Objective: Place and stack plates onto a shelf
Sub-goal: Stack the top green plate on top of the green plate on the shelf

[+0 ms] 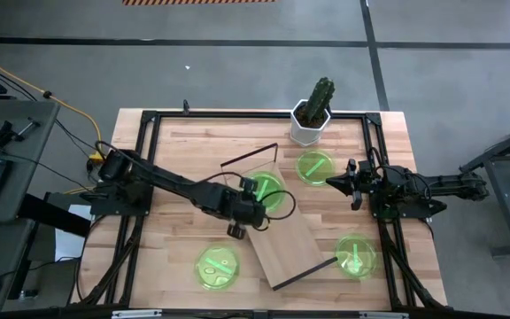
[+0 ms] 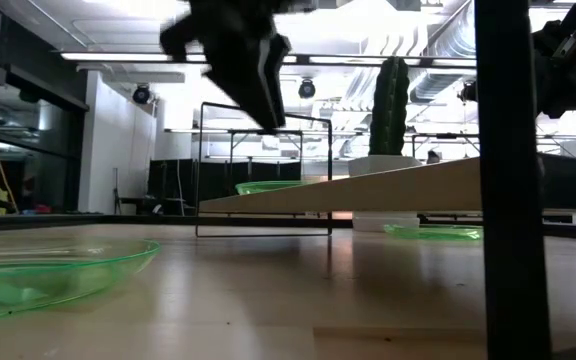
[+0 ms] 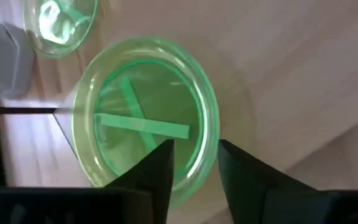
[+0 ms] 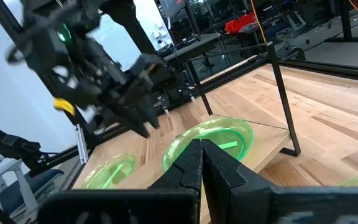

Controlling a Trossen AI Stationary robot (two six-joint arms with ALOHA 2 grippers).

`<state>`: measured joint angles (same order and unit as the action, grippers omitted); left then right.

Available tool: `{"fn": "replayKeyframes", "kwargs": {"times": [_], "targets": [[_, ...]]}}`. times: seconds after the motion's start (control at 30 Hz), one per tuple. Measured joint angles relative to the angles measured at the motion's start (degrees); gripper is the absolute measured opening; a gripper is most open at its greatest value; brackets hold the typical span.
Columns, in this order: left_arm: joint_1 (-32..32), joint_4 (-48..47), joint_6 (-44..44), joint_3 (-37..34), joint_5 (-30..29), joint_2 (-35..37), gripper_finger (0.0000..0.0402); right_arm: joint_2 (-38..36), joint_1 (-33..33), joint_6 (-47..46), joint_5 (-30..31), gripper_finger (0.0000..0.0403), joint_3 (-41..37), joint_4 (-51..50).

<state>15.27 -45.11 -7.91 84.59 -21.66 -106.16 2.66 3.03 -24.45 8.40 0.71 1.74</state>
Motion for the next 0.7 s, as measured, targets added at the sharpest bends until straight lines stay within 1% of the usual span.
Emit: {"fn": "replayKeyframes", "kwargs": {"times": [0.07,0.13,0.2,0.27,0.37,0.5,0.6,0.7], "targets": [[-0.55,-3.35,3.15,2.88,4.55,0.90,0.0137,0.00,0.01,-0.09,0.00,0.0000,-0.01,0.02],[-1.34,-2.46,5.96,4.38,10.68,3.13,0.0148,0.00,0.02,-0.03,0.00,0.0000,-0.01,0.02],[-2.05,-0.72,9.41,4.02,15.69,6.35,0.0157,0.00,0.01,0.00,-0.01,0.0000,-0.02,0.02],[-2.72,3.33,11.96,1.54,18.60,10.04,0.0161,0.00,0.00,-0.09,0.00,0.0000,0.00,0.02],[-3.89,9.24,15.47,-5.82,19.77,17.41,0.0163,0.00,0.02,0.00,-0.01,0.0000,-0.01,0.02],[-4.89,18.49,22.05,-18.44,20.56,29.03,0.0162,-0.04,0.00,-0.02,0.00,0.0000,0.00,0.02],[-4.81,28.92,25.27,-27.71,20.58,37.65,0.0162,-0.02,0.02,-0.07,-0.01,0.0000,-0.02,0.02],[-4.85,41.03,28.43,-36.00,19.39,44.47,0.0161,-0.01,0.02,-0.01,-0.02,0.0000,-0.01,0.02]]}}
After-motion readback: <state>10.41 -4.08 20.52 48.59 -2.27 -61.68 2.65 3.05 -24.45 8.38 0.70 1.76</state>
